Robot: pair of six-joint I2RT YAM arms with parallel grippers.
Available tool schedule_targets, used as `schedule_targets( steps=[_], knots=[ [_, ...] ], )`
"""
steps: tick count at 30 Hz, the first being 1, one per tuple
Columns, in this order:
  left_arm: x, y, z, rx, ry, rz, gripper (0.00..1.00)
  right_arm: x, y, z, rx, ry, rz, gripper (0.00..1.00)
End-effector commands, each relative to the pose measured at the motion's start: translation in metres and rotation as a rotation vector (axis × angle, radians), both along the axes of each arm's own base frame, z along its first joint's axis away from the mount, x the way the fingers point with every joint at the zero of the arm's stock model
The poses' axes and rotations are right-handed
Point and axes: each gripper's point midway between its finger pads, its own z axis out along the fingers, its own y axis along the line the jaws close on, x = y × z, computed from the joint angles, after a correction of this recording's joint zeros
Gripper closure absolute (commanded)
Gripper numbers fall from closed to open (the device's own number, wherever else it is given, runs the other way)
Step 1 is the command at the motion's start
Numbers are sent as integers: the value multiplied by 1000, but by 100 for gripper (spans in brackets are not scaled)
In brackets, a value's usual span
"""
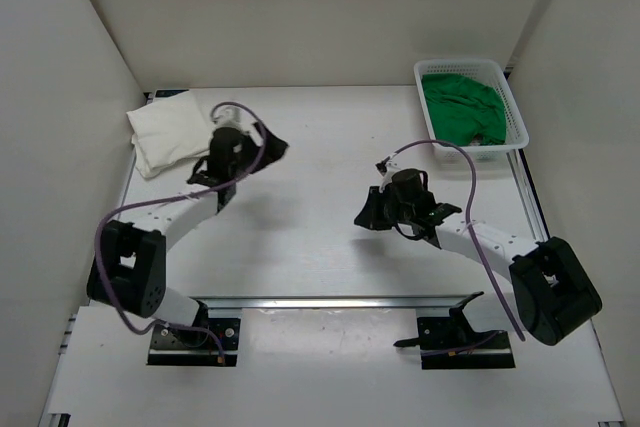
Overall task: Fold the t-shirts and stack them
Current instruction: Put the neatly folded tshirt into the corner of the board with the left arm, then grab crumpled tshirt from bin with the right arm
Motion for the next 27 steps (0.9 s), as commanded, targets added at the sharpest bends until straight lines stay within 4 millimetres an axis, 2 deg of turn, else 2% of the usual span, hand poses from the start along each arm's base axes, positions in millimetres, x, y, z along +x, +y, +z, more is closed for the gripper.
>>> schedule_targets(
  steps=[1, 2, 3, 5, 6, 7, 8, 9, 10, 11, 12, 14, 15, 16, 17, 18, 19, 21, 22, 24, 25, 26, 27],
  knots=[
    [-37, -52, -2, 266, -47, -154, 2, 34, -24, 18, -71, -76, -144, 100],
    [-46, -71, 6, 326, -80, -200, 1, 37, -24, 26, -57, -74, -140, 100],
    [-60, -90, 5, 355, -78, -262, 4, 40, -27, 29, -42, -61, -150, 100],
    [-79, -110, -1, 355, -57, -388, 2, 44, -22, 32, -54, -53, -162, 100],
    [-81, -111, -5, 361, -45, -414, 1, 46, -24, 28, -89, -67, -177, 97],
    [-79, -104, -12, 391, -17, -392, 1, 50, -17, 31, -118, -121, -145, 96],
    [-73, -95, -9, 427, -19, -342, 1, 51, -16, 35, -138, -168, -123, 95],
    [-67, -84, -14, 437, -17, -304, 1, 63, -21, 40, -146, -226, -160, 95],
    [-54, -80, 3, 391, -100, -274, 2, 74, -28, 42, -148, -269, -208, 93],
    [-51, -81, 2, 335, -150, -278, 1, 85, -38, 48, -144, -308, -225, 90],
    [-48, -75, 7, 310, -184, -255, 1, 95, -37, 62, -107, -367, -231, 82],
    [-37, -63, -1, 327, -206, -169, 1, 121, -60, 80, -115, -491, -339, 74],
    [-30, -62, 4, 344, -224, -140, 1, 128, -70, 79, -142, -529, -360, 65],
    [-26, -63, 0, 364, -220, -124, 1, 139, -74, 86, -135, -581, -396, 56],
    [-19, -64, 3, 392, -246, -91, 2, 150, -81, 96, -131, -638, -412, 7],
    [-12, -63, 3, 423, -264, -50, 2, 161, -87, 97, -136, -659, -434, 1],
    [-9, -61, 7, 440, -286, -26, 1, 168, -88, 87, -151, -648, -439, 1],
    [4, -66, 0, 474, -312, 12, 1, 190, -95, 93, -155, -687, -462, 1],
    [9, -71, 5, 494, -336, 22, 1, 197, -95, 84, -179, -681, -455, 1],
    [20, -81, 2, 503, -360, 16, 1, 204, -89, 76, -215, -725, -442, 1],
    [23, -92, -20, 517, -332, -18, 1, 208, -87, 77, -247, -774, -449, 1],
    [26, -96, -24, 507, -327, -18, 1, 206, -80, 65, -266, -774, -429, 1],
    [28, -98, -37, 512, -312, -32, 1, 206, -82, 58, -282, -783, -434, 0]
  ],
)
